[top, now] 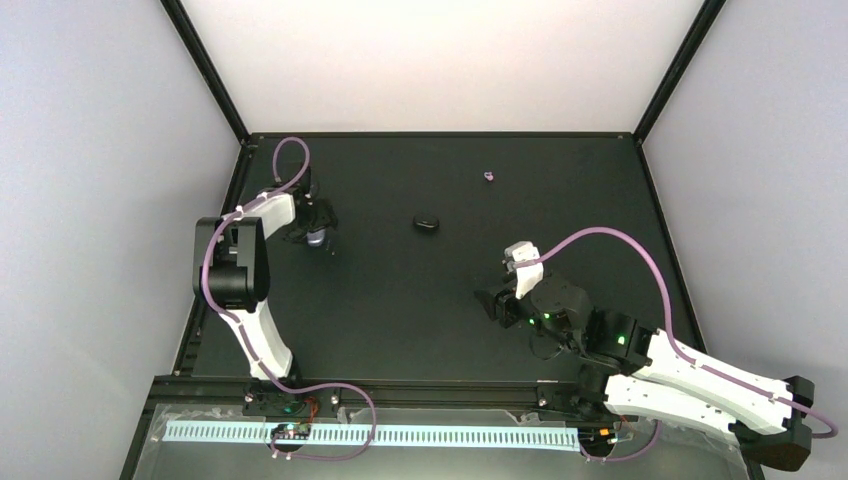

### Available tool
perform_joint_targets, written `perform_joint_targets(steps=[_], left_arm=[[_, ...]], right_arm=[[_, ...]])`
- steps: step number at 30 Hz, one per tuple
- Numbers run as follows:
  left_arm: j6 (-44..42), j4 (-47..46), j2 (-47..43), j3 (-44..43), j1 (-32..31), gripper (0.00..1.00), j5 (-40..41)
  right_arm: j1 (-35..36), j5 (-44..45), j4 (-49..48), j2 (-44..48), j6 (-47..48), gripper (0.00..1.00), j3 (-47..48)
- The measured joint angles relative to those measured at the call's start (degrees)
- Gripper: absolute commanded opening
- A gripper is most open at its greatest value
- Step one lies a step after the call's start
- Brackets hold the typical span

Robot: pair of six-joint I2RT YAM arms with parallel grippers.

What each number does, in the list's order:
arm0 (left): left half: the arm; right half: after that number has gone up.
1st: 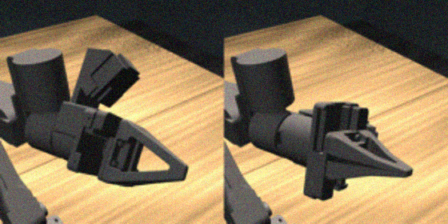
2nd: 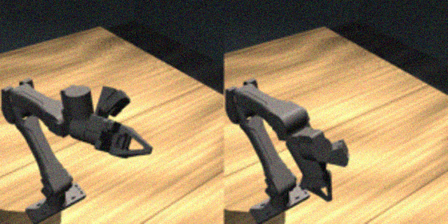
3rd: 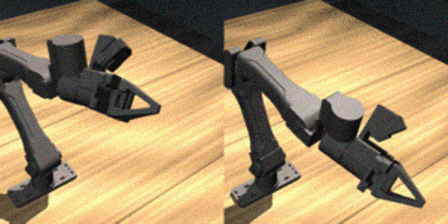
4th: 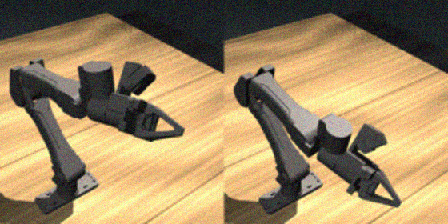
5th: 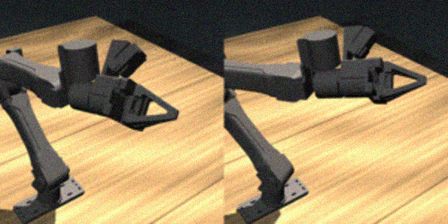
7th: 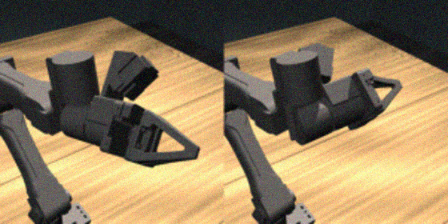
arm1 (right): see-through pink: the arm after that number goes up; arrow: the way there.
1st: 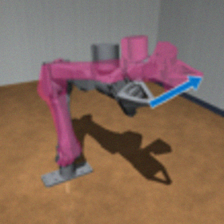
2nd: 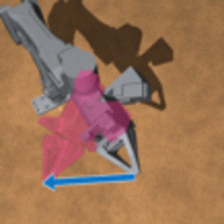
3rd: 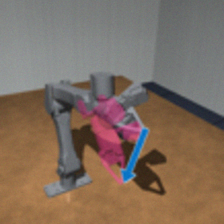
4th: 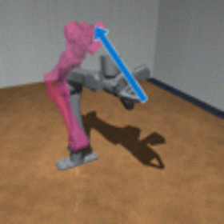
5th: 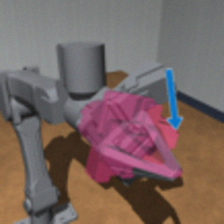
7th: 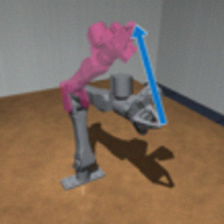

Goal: Insert the wireless bluetooth earbuds into the charging case
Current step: Move the charging case to the center of the board.

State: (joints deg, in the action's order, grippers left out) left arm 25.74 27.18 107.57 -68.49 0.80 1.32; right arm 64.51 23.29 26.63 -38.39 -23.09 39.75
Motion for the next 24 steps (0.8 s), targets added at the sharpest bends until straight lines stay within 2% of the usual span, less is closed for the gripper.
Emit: perform_joint_targets(steps=[7, 16, 24], left_arm=[[0.17, -1.03, -1.14, 1.68, -1.49, 0.79, -0.28], [0.48, 2.16, 0.00, -0.31, -1.64, 0.71, 4.87], [0.09, 4.63, 3.89, -5.57, -1.79, 0.57, 6.23]], right_arm=[[0.00, -0.11, -0.02, -0.28, -0.24, 0.64, 0.00], [0.00, -0.31, -0.02, -0.24, -1.25, 0.64, 0.00], [0.00, -0.26, 0.17, 0.55, -1.53, 0.64, 0.00]])
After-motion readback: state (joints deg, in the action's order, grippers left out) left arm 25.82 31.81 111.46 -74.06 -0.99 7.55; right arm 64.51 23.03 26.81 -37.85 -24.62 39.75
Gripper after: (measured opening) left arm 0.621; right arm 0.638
